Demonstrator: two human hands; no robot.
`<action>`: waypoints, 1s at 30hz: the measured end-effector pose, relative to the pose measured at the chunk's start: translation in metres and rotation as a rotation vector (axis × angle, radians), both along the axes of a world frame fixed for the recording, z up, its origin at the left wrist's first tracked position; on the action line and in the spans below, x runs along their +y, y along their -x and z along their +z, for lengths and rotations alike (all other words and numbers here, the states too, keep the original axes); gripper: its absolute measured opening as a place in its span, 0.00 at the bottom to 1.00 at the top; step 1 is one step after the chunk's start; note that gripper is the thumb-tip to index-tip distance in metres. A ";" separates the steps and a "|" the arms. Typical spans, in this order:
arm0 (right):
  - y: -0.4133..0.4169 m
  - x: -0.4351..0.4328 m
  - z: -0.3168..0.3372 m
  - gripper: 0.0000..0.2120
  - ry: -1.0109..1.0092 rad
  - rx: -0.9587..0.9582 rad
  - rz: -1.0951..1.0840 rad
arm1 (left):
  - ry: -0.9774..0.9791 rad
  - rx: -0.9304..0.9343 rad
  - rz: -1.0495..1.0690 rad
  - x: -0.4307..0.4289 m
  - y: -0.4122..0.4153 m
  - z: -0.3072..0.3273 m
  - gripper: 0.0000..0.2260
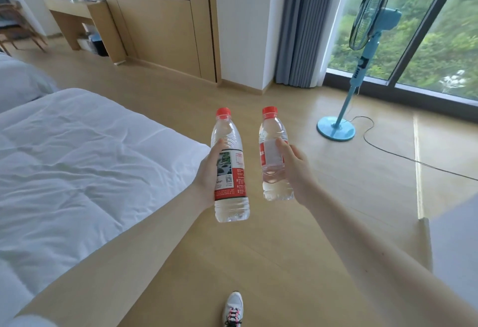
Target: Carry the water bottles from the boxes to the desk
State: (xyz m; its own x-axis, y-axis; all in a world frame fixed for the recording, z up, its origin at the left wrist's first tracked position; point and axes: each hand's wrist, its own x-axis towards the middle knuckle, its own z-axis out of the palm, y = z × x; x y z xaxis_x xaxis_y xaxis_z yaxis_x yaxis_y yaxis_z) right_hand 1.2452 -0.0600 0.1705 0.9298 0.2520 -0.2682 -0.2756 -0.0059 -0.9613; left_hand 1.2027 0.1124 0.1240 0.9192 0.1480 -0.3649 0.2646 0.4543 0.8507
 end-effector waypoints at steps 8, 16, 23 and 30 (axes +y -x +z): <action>-0.088 0.060 0.002 0.13 0.041 0.000 -0.051 | -0.005 -0.007 -0.046 0.054 -0.102 0.001 0.27; -0.155 0.090 -0.004 0.13 -0.014 0.013 -0.053 | 0.036 0.024 -0.163 0.084 -0.174 -0.006 0.25; -0.233 0.093 -0.024 0.14 -0.022 0.059 -0.036 | 0.082 0.090 -0.118 0.086 -0.242 -0.022 0.25; -0.346 0.080 -0.035 0.15 -0.003 0.088 0.028 | 0.003 0.145 -0.026 0.073 -0.339 -0.016 0.22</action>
